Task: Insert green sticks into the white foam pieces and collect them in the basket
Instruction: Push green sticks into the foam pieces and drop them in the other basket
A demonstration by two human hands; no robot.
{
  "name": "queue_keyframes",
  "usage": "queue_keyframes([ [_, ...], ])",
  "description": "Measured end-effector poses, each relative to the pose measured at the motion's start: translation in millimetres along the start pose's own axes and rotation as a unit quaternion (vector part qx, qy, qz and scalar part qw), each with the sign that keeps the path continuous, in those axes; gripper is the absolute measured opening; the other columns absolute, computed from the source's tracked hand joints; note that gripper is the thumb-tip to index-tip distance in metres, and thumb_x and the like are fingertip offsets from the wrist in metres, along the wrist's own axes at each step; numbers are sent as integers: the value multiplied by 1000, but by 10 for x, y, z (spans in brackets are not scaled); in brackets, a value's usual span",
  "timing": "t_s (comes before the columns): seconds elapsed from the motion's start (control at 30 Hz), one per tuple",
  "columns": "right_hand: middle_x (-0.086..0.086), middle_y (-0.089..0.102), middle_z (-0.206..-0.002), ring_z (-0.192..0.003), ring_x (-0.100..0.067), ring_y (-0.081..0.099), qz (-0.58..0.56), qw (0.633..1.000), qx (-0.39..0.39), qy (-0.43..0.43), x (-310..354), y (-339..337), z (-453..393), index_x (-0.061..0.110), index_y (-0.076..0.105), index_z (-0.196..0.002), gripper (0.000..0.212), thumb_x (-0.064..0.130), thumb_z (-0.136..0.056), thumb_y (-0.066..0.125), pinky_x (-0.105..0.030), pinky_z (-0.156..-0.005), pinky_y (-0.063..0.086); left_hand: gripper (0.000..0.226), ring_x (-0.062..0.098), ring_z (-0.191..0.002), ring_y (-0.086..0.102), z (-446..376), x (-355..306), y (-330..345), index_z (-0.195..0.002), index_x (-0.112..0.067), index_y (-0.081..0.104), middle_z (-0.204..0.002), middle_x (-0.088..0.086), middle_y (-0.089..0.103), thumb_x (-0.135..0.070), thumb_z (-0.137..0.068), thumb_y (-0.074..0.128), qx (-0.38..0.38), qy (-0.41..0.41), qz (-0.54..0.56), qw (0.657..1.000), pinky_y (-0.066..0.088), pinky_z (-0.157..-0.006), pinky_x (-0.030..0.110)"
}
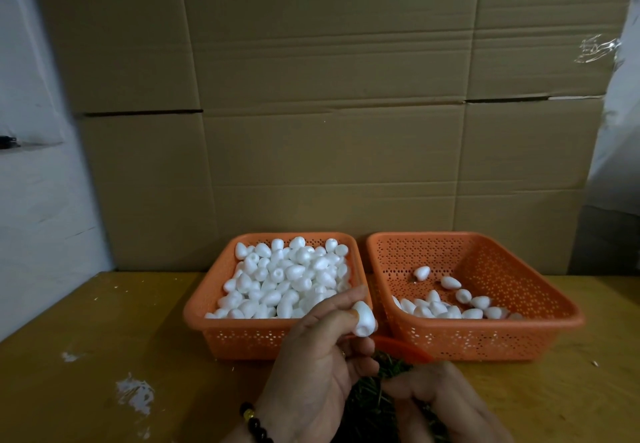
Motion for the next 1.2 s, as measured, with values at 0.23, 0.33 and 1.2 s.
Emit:
queue_keyframes([
  [0.23, 22, 63, -111, -107, 4, 58, 189, 895, -291, -280, 195, -154, 134, 39, 66, -97, 33, 12, -82, 54, -15, -97, 41, 44, 17, -60, 61, 29, 83, 3, -93, -7, 67, -74, 11, 64, 0, -50, 71, 33, -79, 12, 996, 49, -50, 27],
  [0.33, 32, 49, -128, -114, 11, 51, 186, 873, -294, -341, 328, -150, 197, 43, 50, -128, 32, 34, -99, 39, -14, -92, 47, 34, 18, -60, 64, 33, 97, 13, -92, -5, 66, -75, 13, 66, -6, -58, 66, 40, -103, 36, 993, 51, -49, 26],
  [1.2, 18, 71, -80, -79, 3, 67, 29, 880, -434, -191, -157, -285, 184, 21, 68, -70, 15, 16, -68, 82, -8, -72, 49, 28, 28, -66, 68, 66, 94, 48, -87, -1, 61, -90, 27, 69, 12, -63, 66, 63, -110, 55, 990, 57, -55, 32],
])
Point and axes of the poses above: each hand's wrist, its own z-axis away from the middle knuckle, its own y-axis out of the palm, x = y × z, the point moved 6 cm from there along -z, towards the middle knuckle
